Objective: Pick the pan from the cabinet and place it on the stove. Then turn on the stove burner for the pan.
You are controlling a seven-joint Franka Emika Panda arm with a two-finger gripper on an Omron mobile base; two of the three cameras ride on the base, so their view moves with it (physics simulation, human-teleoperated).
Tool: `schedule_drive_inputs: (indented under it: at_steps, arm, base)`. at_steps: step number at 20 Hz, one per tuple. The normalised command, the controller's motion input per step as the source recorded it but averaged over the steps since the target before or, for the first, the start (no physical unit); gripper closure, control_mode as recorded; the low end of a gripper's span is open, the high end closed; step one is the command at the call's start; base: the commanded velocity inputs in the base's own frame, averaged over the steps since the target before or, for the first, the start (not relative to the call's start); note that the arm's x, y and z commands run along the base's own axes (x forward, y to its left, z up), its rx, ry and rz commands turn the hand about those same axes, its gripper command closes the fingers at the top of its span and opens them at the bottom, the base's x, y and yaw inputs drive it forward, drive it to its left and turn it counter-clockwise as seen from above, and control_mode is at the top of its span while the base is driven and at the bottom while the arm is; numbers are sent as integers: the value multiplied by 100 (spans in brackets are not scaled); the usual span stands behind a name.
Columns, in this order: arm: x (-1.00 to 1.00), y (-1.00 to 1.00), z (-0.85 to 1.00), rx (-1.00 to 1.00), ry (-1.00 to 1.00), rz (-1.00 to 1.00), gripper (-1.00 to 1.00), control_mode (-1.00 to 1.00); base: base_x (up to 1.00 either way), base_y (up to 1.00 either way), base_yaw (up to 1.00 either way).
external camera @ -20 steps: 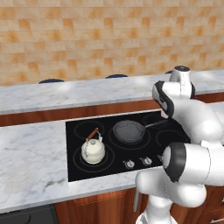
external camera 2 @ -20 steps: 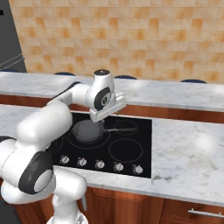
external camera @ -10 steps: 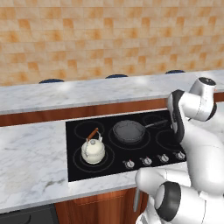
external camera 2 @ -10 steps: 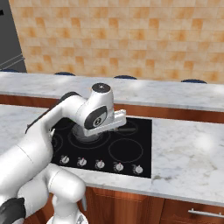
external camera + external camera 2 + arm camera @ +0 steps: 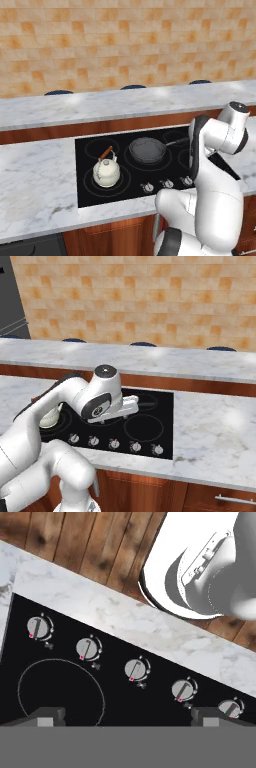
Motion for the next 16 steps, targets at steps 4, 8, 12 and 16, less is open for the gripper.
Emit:
schedule_drive_inputs:
  at_steps: [4, 8, 12, 16]
  arm:
    - [21, 19, -11, 1, 11, -24, -100, -100]
    - [-3, 2, -1, 0, 0, 8, -100, -100]
    - [-1, 18, -3, -3, 0, 29, -100, -100]
    - [-16, 22, 0, -12, 0, 31, -100, -100]
  base:
    - [0, 0, 0]
    - [0, 0, 0]
    - [0, 0, 0]
    - [0, 0, 0]
